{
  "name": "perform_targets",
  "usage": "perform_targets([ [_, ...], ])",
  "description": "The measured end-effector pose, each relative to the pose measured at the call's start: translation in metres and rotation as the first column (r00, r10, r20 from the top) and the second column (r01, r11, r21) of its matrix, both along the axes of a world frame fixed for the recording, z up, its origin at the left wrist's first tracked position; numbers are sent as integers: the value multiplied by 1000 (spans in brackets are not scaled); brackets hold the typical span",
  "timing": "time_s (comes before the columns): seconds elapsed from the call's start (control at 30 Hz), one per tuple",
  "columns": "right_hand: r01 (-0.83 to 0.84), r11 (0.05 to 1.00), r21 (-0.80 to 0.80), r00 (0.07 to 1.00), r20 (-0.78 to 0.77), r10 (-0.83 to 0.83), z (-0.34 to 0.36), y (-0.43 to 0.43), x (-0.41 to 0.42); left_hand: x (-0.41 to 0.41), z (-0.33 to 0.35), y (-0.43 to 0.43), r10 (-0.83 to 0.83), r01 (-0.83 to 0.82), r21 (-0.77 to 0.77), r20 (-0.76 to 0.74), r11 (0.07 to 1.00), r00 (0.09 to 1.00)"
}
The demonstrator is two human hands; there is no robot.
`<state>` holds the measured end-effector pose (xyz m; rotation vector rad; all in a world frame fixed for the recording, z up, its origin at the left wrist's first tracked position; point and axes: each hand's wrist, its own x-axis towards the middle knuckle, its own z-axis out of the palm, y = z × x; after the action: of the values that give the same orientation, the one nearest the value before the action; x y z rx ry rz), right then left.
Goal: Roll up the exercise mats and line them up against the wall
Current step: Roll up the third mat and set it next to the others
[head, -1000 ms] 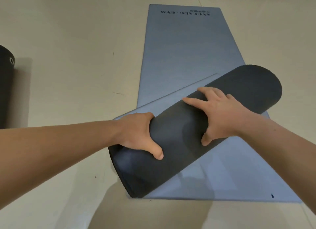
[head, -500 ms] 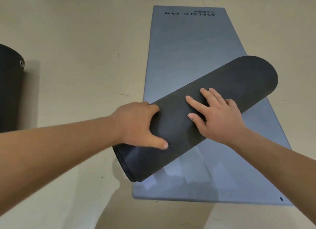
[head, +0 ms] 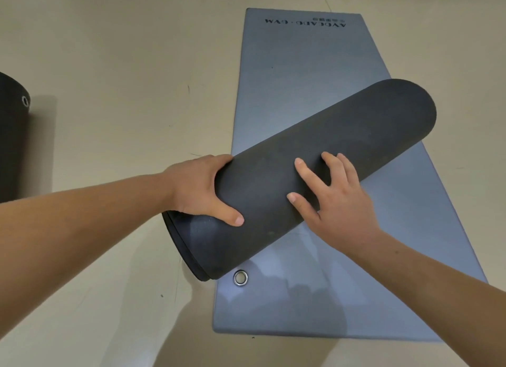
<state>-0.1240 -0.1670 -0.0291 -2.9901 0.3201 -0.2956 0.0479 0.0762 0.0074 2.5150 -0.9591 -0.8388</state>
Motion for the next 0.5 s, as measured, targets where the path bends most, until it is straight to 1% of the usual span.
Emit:
perform_targets([
  [0.1,-6,1000,20,1000,11,6,-7,0,14,14,-8,4,19,-21,-26,-70,999,997],
  [0.2,12,1000,-22,999,-36,-13,-12,5,30,25,-14,8,57,-55,37,-43,998,997],
  [0.3,27,998,-57,995,-92,-32,-19,8,36,27,-22,8,94,-92,123,-9,988,996],
  [0.37,20,994,-107,988,-149,-36,-19,10,40,27,-24,8,103,-101,137,-9,985,995],
  [0.47,-12,990,-141,964,-265,-26,-5,11,58,27,-19,14,169,-161,103,-73,982,983],
  [0.5,-15,992,-124,960,-279,-20,0,11,63,27,-16,17,205,-194,105,-107,975,973],
])
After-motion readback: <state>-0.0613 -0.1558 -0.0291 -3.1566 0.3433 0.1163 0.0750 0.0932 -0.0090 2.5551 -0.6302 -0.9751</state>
